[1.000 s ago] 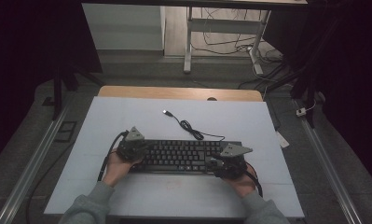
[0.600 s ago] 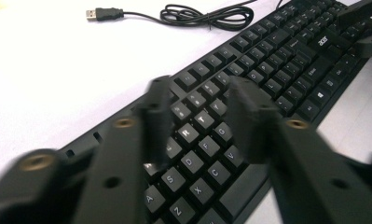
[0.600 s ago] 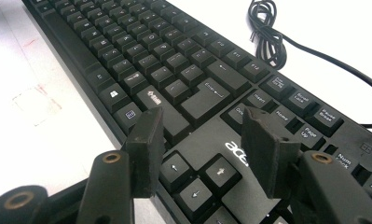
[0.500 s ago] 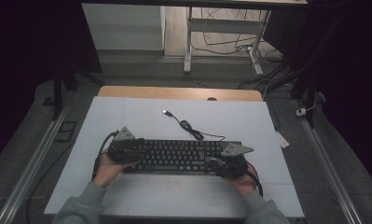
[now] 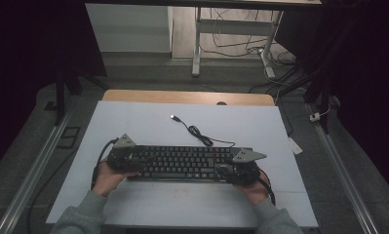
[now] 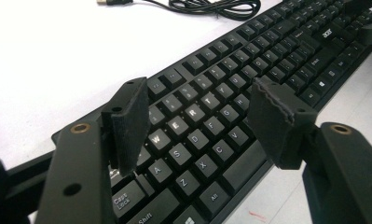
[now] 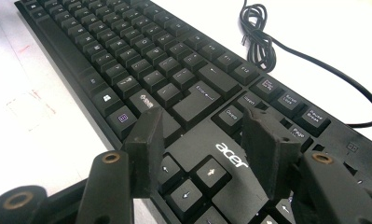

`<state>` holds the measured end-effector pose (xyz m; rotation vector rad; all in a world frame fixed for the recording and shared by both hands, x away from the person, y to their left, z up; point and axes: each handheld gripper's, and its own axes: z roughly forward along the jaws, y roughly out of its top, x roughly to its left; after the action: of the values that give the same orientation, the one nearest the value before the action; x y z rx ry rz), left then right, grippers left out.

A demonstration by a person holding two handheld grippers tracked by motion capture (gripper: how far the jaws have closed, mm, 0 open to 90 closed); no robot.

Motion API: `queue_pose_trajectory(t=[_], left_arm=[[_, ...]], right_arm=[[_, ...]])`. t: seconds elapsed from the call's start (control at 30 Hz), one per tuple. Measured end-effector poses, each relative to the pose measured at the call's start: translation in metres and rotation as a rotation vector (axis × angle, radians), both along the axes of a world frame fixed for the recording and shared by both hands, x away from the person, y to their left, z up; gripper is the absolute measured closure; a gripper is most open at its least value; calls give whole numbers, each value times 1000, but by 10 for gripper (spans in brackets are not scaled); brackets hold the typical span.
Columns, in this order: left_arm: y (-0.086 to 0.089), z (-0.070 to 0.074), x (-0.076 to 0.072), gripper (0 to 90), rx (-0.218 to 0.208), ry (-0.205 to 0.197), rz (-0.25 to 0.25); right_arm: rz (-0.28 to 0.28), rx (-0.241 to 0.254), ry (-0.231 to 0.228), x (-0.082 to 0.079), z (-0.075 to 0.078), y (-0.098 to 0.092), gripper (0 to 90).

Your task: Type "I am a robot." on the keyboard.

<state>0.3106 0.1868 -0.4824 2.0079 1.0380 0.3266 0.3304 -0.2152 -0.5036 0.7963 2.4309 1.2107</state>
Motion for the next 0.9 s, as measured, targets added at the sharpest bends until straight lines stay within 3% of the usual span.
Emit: queue_pose_trajectory(t=[0.3, 0.47, 0.73, 0.9], left_arm=[[0, -1, 1, 372, 6, 4, 1], [-1, -2, 2, 368, 8, 8, 0], [-1, -3, 3, 364, 15, 17, 0], [-3, -4, 3, 361, 17, 19, -5]], right_arm=[[8, 18, -4, 2, 3, 5, 490], [8, 64, 3, 7, 8, 14, 491], [31, 74, 6, 12, 11, 28, 499], [47, 68, 21, 15, 11, 39, 586]])
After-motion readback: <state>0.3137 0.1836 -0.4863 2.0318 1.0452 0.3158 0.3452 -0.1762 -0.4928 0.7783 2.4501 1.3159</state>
